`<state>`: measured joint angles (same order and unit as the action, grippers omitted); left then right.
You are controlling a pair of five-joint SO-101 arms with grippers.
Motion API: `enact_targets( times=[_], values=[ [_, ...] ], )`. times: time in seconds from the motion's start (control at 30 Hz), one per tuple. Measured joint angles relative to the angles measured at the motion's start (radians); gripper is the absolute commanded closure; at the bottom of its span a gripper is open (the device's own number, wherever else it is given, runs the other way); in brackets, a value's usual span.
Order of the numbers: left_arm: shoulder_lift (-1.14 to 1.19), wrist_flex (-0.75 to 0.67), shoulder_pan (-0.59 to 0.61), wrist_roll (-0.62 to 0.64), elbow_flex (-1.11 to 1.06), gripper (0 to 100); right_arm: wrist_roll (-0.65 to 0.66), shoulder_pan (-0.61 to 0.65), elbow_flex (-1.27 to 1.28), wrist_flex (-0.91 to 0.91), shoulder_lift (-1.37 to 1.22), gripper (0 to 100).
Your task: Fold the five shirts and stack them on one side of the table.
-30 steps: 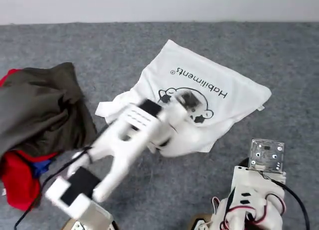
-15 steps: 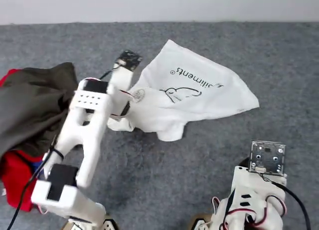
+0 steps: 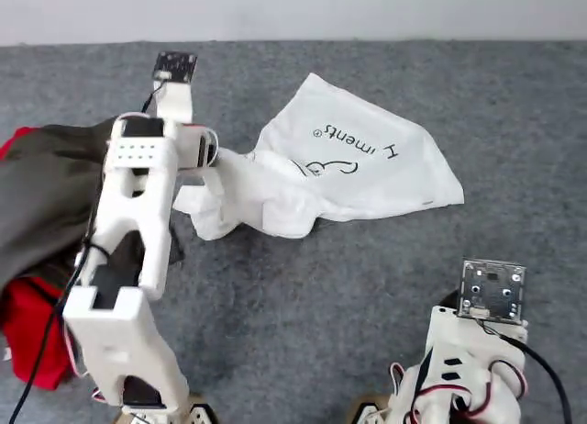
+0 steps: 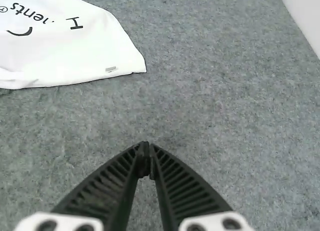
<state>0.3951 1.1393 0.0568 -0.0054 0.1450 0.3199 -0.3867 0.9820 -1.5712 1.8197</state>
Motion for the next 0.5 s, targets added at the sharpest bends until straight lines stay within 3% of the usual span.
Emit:
enact_targets(
  times=[0.13,0.27,0.5],
  values=[
    [0.161,0.095,0.002,0.0,0.199,81,0.0,0.0,0.0,0.0,0.0,98.7],
    [0.29,0.293,0.002,0.0,0.457,82,0.0,0.0,0.0,0.0,0.0,98.9],
    [0.364,0.572,-0.006,0.0,0.875,82,0.0,0.0,0.0,0.0,0.0,99.0]
  ],
)
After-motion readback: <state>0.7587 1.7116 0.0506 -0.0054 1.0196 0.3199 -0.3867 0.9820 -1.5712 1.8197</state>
